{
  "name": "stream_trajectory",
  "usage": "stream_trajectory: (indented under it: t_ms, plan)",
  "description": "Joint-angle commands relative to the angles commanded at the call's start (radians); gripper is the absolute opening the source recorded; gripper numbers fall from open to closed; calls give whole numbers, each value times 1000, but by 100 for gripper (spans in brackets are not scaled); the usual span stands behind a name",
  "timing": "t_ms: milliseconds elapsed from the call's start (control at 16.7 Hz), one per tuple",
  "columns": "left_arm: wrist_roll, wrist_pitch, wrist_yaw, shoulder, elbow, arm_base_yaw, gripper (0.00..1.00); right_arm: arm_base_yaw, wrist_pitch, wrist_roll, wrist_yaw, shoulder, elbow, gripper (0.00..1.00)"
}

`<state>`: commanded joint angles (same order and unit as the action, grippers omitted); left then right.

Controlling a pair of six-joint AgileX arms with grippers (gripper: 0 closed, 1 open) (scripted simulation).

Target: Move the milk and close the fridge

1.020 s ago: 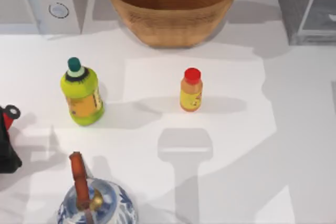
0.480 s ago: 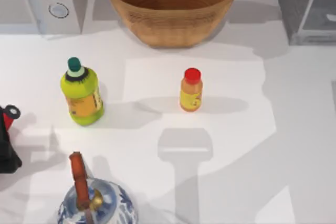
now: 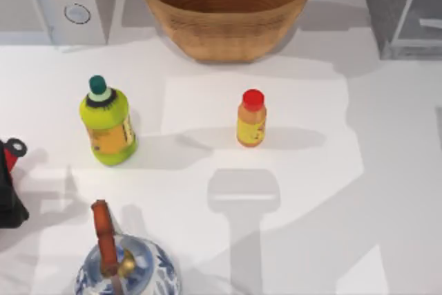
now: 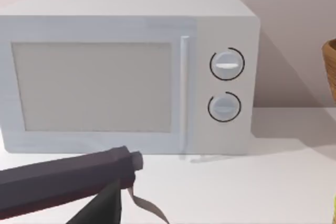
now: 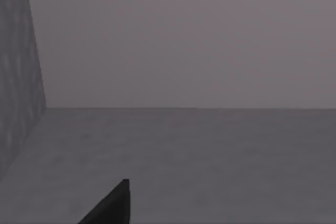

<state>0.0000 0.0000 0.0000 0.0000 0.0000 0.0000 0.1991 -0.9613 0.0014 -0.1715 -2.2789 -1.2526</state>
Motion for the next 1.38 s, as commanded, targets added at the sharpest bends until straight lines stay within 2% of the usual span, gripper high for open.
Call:
stream_trajectory:
  t_ms: [360, 600, 900, 1380]
  plan:
    - [0, 0, 0, 0, 0, 0, 100, -6, 7, 0, 0, 29, 12, 100]
    - [0, 0, 0, 0, 0, 0, 100, -27, 58, -4, 9, 210, 85, 100]
    - [0, 0, 0, 0, 0, 0, 100, -62, 198, -14, 38, 637, 275, 100]
    - [0, 0, 0, 0, 0, 0, 100, -131, 558, -16, 104, 1541, 743, 100]
